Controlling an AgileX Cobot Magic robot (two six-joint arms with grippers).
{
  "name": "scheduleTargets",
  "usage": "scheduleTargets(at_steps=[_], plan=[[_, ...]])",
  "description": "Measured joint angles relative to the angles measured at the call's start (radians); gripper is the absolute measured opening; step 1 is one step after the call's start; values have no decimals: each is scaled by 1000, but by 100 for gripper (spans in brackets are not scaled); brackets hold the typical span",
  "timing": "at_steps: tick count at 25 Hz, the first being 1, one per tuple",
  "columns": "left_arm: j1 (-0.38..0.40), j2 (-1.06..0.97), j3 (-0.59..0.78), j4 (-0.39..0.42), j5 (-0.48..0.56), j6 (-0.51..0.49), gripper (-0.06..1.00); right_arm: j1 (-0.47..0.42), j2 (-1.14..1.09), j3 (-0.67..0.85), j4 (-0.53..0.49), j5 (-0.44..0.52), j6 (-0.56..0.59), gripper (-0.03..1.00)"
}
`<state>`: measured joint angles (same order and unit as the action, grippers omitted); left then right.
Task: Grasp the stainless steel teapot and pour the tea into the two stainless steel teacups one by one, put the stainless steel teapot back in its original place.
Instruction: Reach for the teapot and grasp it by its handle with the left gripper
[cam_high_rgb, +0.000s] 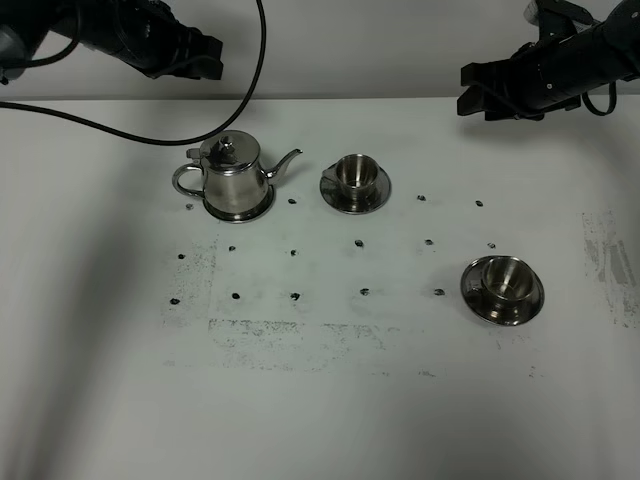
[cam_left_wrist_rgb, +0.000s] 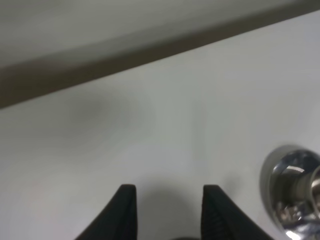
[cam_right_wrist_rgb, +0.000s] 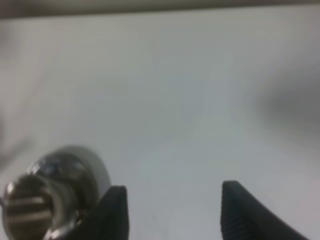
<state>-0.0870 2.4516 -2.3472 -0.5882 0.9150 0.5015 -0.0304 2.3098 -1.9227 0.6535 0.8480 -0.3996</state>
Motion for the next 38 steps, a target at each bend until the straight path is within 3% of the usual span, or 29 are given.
scheduleTargets(at_steps=[4, 8, 16, 22, 33, 38], plan=[[0, -79, 64, 34, 11, 0, 31, 1, -44, 4, -70, 57, 28, 41], [0, -196, 213, 99, -23, 0, 31, 0, -132, 65, -122, 60, 35, 39], [0, -421, 544, 124, -176, 50, 31, 0, -353, 339, -156, -74, 20, 39], [-30, -520, 707, 125, -266, 118, 31, 0, -568, 542, -151, -151, 9, 39], [-69, -628, 827, 128, -240, 310, 31, 0, -1015, 868, -152, -206, -7, 39], [-53, -648, 847, 190, -193, 396, 31, 0, -1237, 980, -158, -186, -8, 39]])
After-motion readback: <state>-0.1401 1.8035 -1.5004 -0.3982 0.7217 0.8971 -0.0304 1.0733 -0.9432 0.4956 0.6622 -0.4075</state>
